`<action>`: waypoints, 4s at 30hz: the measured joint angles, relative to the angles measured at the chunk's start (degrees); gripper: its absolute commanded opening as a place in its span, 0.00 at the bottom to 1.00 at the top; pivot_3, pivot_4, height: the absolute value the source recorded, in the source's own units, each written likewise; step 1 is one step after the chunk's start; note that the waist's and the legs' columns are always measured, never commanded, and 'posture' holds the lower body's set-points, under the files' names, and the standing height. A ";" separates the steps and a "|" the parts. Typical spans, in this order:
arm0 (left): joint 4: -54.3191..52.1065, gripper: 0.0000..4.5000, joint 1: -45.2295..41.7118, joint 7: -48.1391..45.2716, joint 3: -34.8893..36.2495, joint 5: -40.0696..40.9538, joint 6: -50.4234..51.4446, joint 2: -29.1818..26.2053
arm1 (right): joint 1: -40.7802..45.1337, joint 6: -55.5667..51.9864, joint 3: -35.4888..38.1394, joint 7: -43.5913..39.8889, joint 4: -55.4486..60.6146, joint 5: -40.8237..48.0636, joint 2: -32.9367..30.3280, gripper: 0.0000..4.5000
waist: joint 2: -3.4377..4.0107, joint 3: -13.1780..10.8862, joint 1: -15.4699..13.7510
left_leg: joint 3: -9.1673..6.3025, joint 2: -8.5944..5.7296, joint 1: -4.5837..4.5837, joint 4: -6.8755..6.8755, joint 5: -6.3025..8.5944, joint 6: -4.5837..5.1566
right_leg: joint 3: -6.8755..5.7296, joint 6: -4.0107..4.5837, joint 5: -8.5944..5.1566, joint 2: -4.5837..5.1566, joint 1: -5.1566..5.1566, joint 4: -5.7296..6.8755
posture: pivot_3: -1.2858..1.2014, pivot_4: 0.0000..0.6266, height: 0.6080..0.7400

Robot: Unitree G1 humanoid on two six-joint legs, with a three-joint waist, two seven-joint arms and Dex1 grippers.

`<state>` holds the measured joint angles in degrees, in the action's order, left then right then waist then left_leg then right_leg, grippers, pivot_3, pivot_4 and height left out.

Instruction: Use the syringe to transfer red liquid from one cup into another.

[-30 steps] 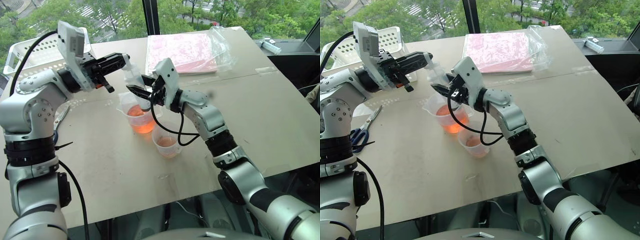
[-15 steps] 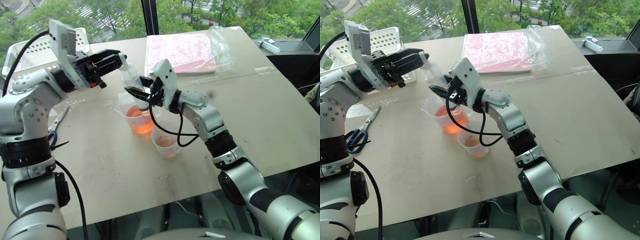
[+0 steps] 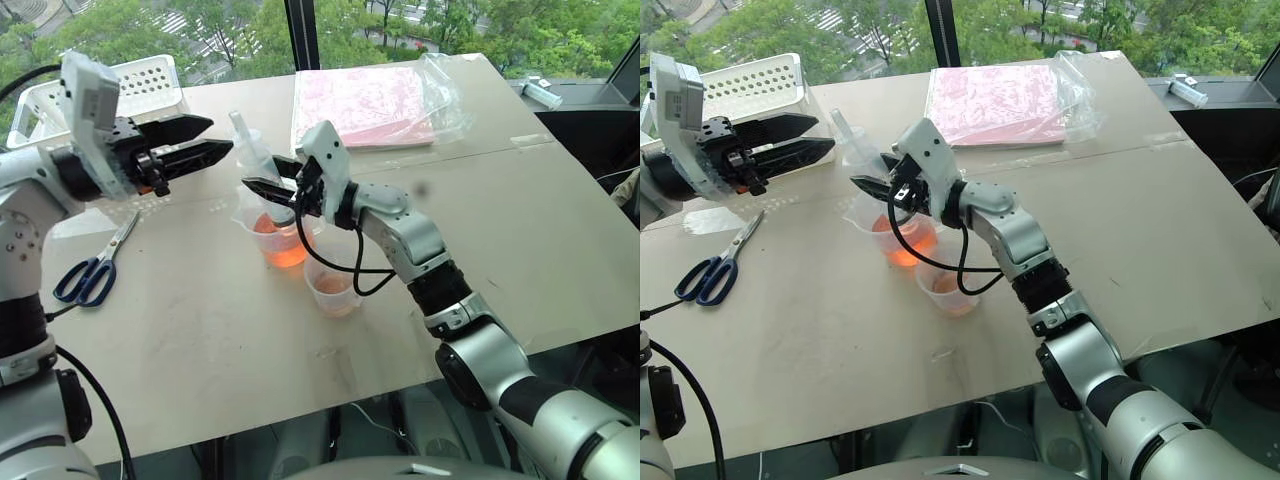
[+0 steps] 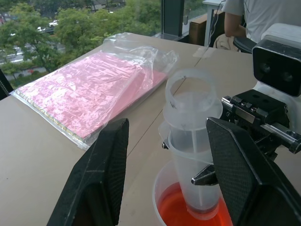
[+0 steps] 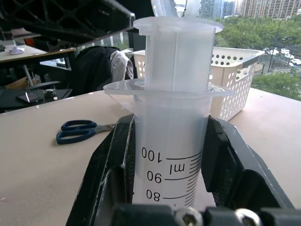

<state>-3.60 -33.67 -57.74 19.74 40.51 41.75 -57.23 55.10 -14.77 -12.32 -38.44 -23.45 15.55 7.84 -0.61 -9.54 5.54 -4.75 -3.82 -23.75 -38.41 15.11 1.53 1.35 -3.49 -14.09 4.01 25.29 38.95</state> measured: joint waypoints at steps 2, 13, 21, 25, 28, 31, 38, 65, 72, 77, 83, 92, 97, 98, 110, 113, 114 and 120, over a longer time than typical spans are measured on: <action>0.37 0.58 -0.18 0.03 0.01 0.18 0.08 0.06 | 0.74 0.07 0.46 0.28 0.36 0.53 0.06 0.33 | 0.00 0.00 0.05 | 0.00 0.00 0.00 0.00 0.00 0.00 | 0.00 0.00 0.00 0.00 0.00 0.00 | 0.52 0.24 1.00; 3.41 0.58 -6.12 -0.05 6.68 9.60 3.85 0.83 | 5.39 -6.86 6.73 1.74 10.96 12.44 0.47 0.33 | 0.00 0.00 0.08 | -0.04 0.01 0.00 0.02 0.00 0.00 | -0.05 0.00 0.00 0.03 0.00 0.00 | 0.52 0.24 1.00; 4.27 0.58 -9.11 -0.92 4.60 11.47 4.60 1.61 | 2.17 -22.29 10.92 -0.56 26.51 27.69 -5.09 0.33 | -0.03 0.02 -0.47 | -0.11 -0.02 -0.02 -0.03 0.00 0.01 | -0.14 0.00 0.00 0.06 -0.07 -0.02 | 0.52 0.24 1.00; 3.75 0.58 -11.70 -0.92 1.95 11.66 4.84 3.92 | -2.72 -26.11 11.67 -2.32 31.19 30.88 -11.06 0.33 | -0.04 0.02 -0.59 | -0.07 -0.02 -0.01 -0.07 0.00 0.01 | -0.10 0.00 0.00 0.04 -0.07 0.01 | 0.52 0.24 1.00; 1.90 0.58 -14.21 0.05 -0.23 12.81 5.65 6.55 | -6.67 -28.04 11.67 -3.58 35.10 31.78 -16.25 0.33 | -0.04 0.02 -0.67 | -0.04 -0.01 -0.01 -0.07 0.00 0.02 | -0.06 0.00 0.00 0.04 -0.07 0.01 | 0.52 0.24 1.00; 0.63 0.58 -14.98 0.58 -1.63 13.75 6.80 8.03 | -9.48 -28.86 11.50 -3.59 38.18 31.71 -18.98 0.33 | -0.04 0.02 -0.38 | 0.04 0.01 0.00 -0.05 0.00 0.02 | 0.01 0.00 0.00 0.03 -0.03 0.04 | 0.52 0.24 1.00; -2.66 0.58 -14.43 -1.20 -6.76 13.49 7.95 9.27 | -16.21 -27.03 8.64 -3.91 42.47 29.22 -21.35 0.33 | -0.04 0.02 -0.29 | 0.11 0.01 0.02 -0.06 0.00 0.02 | 0.08 0.00 0.00 0.02 -0.03 0.05 | 0.52 0.24 1.00; -4.90 0.01 -13.74 -4.42 -10.78 11.47 7.66 11.89 | -19.06 -19.80 2.66 -6.15 39.73 20.17 -20.48 0.33 | -0.04 0.02 -1.88 | 0.09 0.01 0.01 -0.11 0.00 0.02 | 0.04 0.00 0.00 0.00 -0.05 0.03 | 0.52 0.24 1.00; -7.05 0.01 -11.76 -4.43 -10.78 11.41 7.94 11.79 | -19.82 -19.73 2.45 -6.67 39.89 20.25 -20.45 0.33 | -0.04 0.02 -1.78 | 0.10 0.01 0.01 -0.12 0.00 0.02 | 0.06 0.00 0.00 0.00 -0.05 0.03 | 0.52 0.24 1.00; -7.83 0.01 -10.27 -4.42 -10.80 11.30 7.82 11.74 | -19.74 -19.92 2.24 -6.68 39.88 20.37 -20.42 0.33 | -0.04 0.02 -1.90 | 0.09 0.01 0.01 -0.12 0.00 0.02 | 0.05 0.00 0.00 0.00 -0.06 0.02 | 0.52 0.24 1.00; -9.13 0.01 -8.81 -4.12 -10.83 10.49 7.46 11.70 | -19.24 -20.10 2.24 -6.70 39.75 20.54 -20.46 0.33 | -0.05 0.02 -1.90 | 0.09 0.01 0.01 -0.12 0.00 0.02 | 0.05 0.00 0.00 0.00 -0.06 0.03 | 0.52 0.24 1.00; -9.40 0.14 -8.08 -2.73 -10.89 10.24 7.66 12.44 | -18.91 -20.35 2.27 -6.68 39.02 20.77 -20.83 0.33 | -0.05 0.03 -1.97 | 0.09 0.01 0.01 -0.12 0.00 0.02 | 0.04 0.00 0.00 0.01 -0.07 0.02 | 0.52 0.24 1.00; -9.31 0.53 -9.03 -1.62 -11.29 10.28 8.07 13.35 | -18.89 -20.29 3.82 -6.13 38.36 20.98 -20.85 0.33 | -0.05 0.03 -2.03 | 0.08 0.01 0.00 -0.13 0.00 0.02 | 0.03 0.00 0.00 0.01 -0.07 0.02 | 0.52 0.24 1.00; -9.31 0.65 -9.54 -1.08 -10.96 10.33 8.57 13.31 | -18.88 -20.25 4.11 -6.14 38.76 21.41 -20.84 0.33 | -0.05 0.02 -2.01 | 0.08 0.01 0.00 -0.13 0.00 0.02 | 0.04 0.00 0.00 0.00 -0.07 0.02 | 0.52 0.24 1.00; -5.64 0.72 -14.63 -2.68 -2.14 19.74 14.04 5.30 | -17.49 -25.90 10.67 -1.80 42.37 31.31 -20.91 0.33 | -0.07 0.01 -1.83 | 0.06 0.03 0.03 -0.13 0.00 0.02 | 0.01 0.00 0.00 0.01 -0.08 0.02 | 0.52 0.24 1.00; -2.24 0.72 -14.61 -1.91 0.02 19.16 13.57 3.42 | -16.52 -29.39 13.36 0.20 43.26 36.57 -22.06 0.33 | -0.07 0.01 -1.94 | 0.07 0.02 0.02 -0.13 0.00 0.02 | 0.01 0.00 0.00 0.01 -0.08 0.01 | 0.52 0.24 1.00; -1.76 0.72 -14.58 -1.81 0.47 19.06 13.42 2.93 | -16.13 -30.34 14.08 0.73 43.49 37.89 -22.72 0.33 | -0.07 0.01 -1.95 | 0.07 0.02 0.02 -0.13 0.00 0.02 | 0.01 0.00 0.00 0.02 -0.08 0.00 | 0.52 0.24 1.00; 0.24 0.72 -0.78 -3.09 4.63 10.31 9.03 -6.44 | -9.77 -44.59 21.24 7.34 42.11 48.84 -39.67 0.33 | 0.05 -0.02 -1.93 | 0.20 0.03 0.08 0.02 0.00 0.03 | 0.13 0.02 -0.01 0.06 -0.06 -0.05 | 0.52 0.24 1.00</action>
<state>-3.36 -34.45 -60.82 24.36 50.83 50.79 -63.67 45.34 -59.36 8.92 -31.10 18.66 64.38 -31.83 -0.56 -9.56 3.61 -4.54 -3.79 -23.67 -38.38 15.11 1.57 1.49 -3.47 -14.10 4.08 25.23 38.91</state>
